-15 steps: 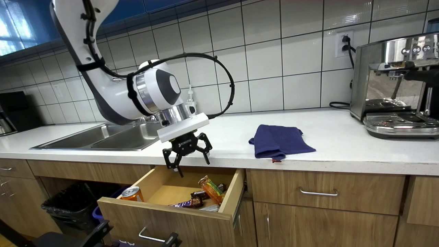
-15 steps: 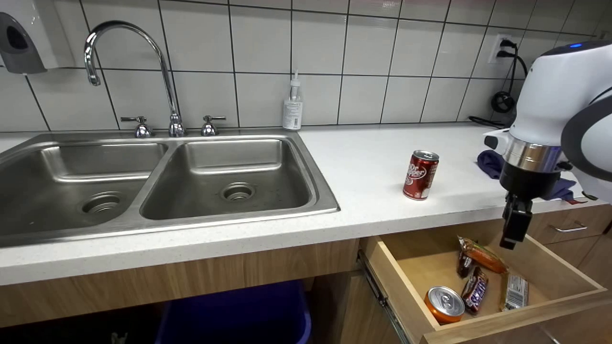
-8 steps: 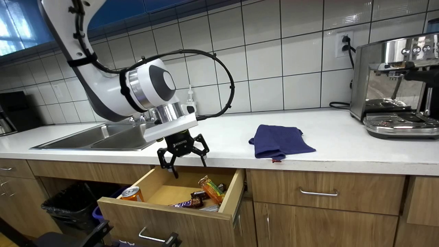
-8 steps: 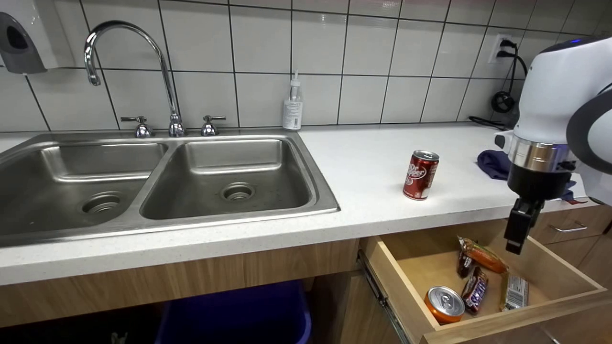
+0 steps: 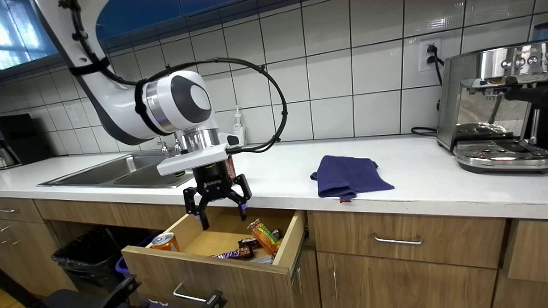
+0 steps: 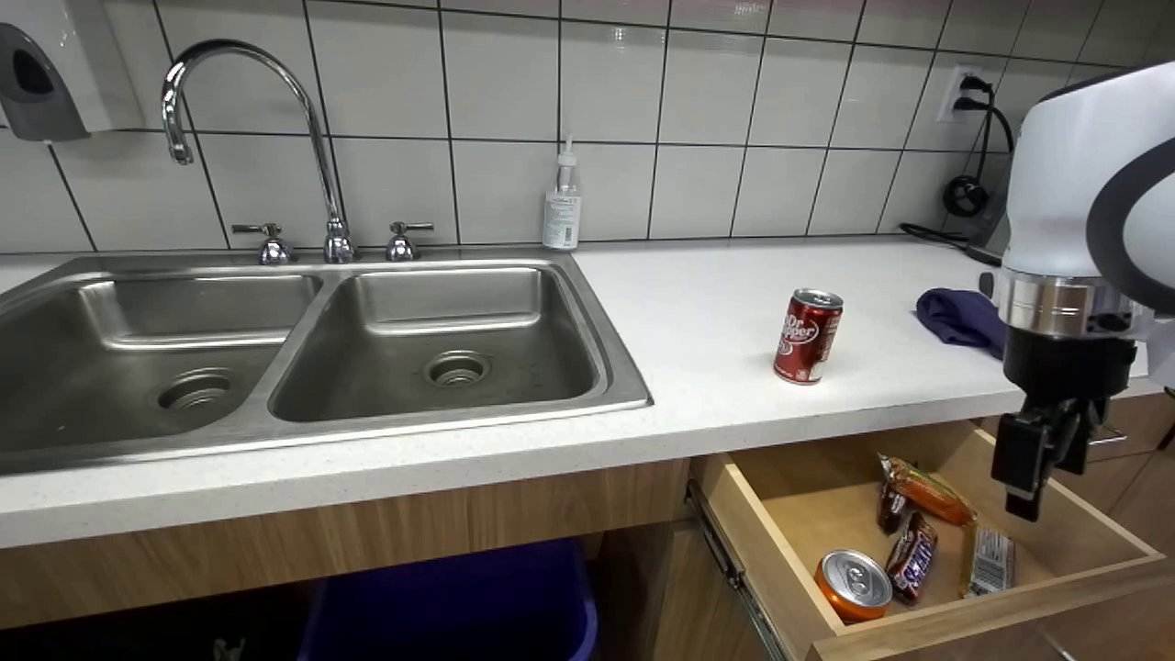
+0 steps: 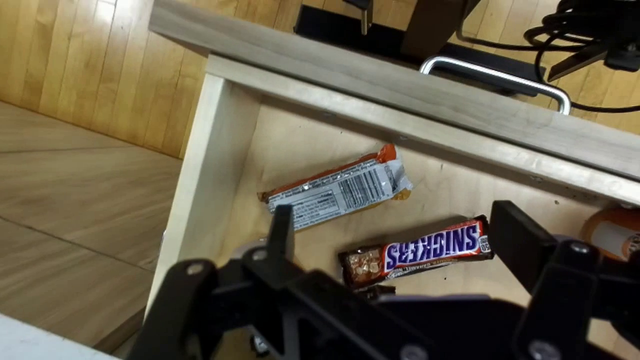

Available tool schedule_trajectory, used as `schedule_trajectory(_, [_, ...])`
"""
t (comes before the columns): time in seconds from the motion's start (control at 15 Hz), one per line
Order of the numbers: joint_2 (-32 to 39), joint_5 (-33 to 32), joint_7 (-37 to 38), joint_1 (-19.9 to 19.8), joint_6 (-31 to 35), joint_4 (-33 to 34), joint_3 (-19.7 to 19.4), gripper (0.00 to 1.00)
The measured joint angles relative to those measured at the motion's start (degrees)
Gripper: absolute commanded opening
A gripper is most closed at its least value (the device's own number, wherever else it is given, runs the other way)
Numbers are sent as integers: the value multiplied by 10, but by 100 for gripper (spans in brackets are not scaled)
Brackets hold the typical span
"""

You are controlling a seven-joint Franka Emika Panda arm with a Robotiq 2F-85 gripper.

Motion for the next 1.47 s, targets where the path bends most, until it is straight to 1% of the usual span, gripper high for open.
schedule_trajectory(0.27, [-7, 29, 30, 3, -20, -8, 10, 100])
schedule_trajectory(0.8, [-8, 77, 80, 8, -21, -24, 19, 100])
schedule_trajectory(1.47, [-8, 86, 116, 8, -22, -53, 19, 100])
